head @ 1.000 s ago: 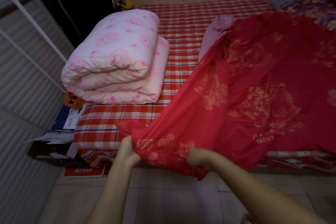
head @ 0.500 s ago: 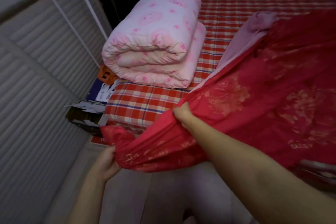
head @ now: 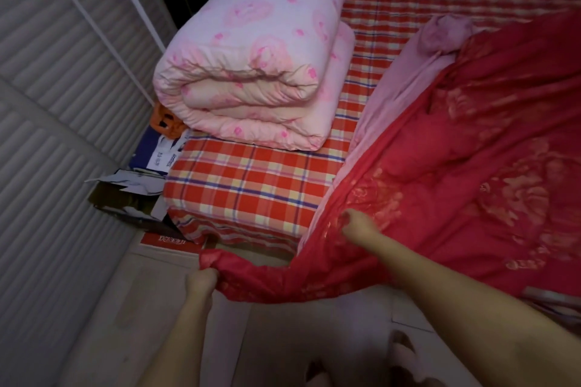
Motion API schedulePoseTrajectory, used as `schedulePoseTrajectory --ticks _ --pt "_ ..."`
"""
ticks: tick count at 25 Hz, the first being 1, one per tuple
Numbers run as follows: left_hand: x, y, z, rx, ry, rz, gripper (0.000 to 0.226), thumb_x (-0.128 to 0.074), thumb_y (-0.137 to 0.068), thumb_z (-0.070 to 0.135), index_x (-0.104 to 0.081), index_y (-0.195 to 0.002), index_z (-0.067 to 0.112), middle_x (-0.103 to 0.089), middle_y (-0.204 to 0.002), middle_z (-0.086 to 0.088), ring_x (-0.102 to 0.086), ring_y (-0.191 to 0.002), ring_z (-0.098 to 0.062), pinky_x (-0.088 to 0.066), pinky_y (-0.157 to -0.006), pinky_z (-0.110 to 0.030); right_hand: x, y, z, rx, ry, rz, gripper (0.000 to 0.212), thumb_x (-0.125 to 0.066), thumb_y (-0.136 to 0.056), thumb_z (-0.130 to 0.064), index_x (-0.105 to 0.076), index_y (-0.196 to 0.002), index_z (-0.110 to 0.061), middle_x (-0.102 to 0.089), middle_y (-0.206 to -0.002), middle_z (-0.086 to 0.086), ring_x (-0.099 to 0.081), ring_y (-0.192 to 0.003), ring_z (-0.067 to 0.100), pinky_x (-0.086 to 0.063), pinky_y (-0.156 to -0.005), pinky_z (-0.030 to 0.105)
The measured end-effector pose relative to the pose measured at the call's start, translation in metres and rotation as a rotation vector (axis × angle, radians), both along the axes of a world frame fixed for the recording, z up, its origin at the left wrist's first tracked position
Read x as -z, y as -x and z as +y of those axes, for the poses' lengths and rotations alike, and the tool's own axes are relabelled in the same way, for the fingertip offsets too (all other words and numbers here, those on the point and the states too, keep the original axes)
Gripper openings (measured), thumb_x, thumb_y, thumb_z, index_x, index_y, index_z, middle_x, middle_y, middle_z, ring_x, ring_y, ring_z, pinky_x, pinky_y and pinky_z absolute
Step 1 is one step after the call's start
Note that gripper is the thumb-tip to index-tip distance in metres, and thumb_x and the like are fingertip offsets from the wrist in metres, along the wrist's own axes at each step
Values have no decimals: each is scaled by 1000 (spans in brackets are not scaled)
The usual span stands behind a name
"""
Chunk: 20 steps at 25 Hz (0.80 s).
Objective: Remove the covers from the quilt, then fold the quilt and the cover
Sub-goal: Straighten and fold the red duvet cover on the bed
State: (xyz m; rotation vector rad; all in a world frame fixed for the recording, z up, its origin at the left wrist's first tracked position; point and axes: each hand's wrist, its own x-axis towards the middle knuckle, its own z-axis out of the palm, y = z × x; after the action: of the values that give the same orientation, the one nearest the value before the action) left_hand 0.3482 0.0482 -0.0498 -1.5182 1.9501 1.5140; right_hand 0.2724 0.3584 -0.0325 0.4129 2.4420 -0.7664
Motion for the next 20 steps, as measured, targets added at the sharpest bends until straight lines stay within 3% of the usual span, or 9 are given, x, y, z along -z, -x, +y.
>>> schedulePoseTrajectory --ticks 3,5,8,10,11,13,15,18,20 --pt "18 25 20 24 33 -35 34 -47 -81 -10 -55 -114 -17 -59 -103 -24 -58 -95 -34 -42 -74 -33 -4 49 51 -263 -211 289 40 -54 -85 -9 -57 -124 -16 -60 -124 9 -56 -113 27 -42 -92 30" --pt "22 31 34 -17 55 -25 34 -45 -83 -9 -55 -115 -17 -57 -101 -21 -56 -93 -31 -41 -75 -33 5 89 68 -448 -228 343 42 -54 -84 -10 -56 -126 -18 -57 -128 6 -52 -117 27 -42 -97 35" --pt "23 34 53 -180 53 -20 36 -43 -83 -9 -53 -118 -15 -58 -108 -25 -58 -101 -35 -41 -74 -32 25 132 64 -859 -251 183 64 -67 -81 -20 -41 -139 -24 -41 -145 4 -32 -135 28 -33 -109 47" --pt "20 28 58 -310 -1 43 41 -46 -79 -4 -52 -118 -14 -58 -103 -22 -58 -91 -30 -44 -69 -32 40 137 49 -1092 -307 110 73 -68 -82 -26 -32 -145 -24 -31 -151 4 -24 -140 32 -23 -114 43" --pt "17 23 60 -421 -30 110 44 -46 -80 -1 -50 -122 -14 -56 -104 -18 -57 -88 -27 -47 -69 -34 45 135 43 -1179 -329 112 64 -63 -85 -23 -36 -143 -22 -36 -148 4 -31 -137 31 -25 -112 40" --pt "3 8 63 -754 -82 260 38 -38 -95 5 -44 -130 -8 -51 -121 -12 -56 -101 -24 -49 -89 -37 48 134 31 -1274 -316 55 37 -50 -90 -14 -56 -127 -16 -56 -132 9 -52 -119 28 -39 -99 33" --pt "-15 -15 58 -978 -119 411 29 -30 -102 12 -50 -121 1 -46 -136 -11 -57 -106 -19 -40 -103 -36 41 128 17 -1339 -305 -19 31 -46 -88 -9 -64 -113 -11 -63 -117 12 -59 -107 29 -45 -89 33" --pt "-36 -45 37 -1074 -152 486 28 -28 -103 13 -52 -88 16 -47 -130 -6 -55 -79 -8 -38 -101 -33 26 115 -6 -1428 -188 -182 29 -50 -85 -10 -69 -108 -10 -66 -113 10 -60 -105 27 -45 -88 30" --pt "-46 -64 21 -1101 -195 527 31 -26 -102 12 -57 -103 10 -49 -131 -6 -59 -93 -16 -39 -101 -35 16 93 -28 -1362 -44 -308 27 -51 -89 -15 -70 -107 -11 -67 -113 8 -60 -105 25 -44 -87 28"
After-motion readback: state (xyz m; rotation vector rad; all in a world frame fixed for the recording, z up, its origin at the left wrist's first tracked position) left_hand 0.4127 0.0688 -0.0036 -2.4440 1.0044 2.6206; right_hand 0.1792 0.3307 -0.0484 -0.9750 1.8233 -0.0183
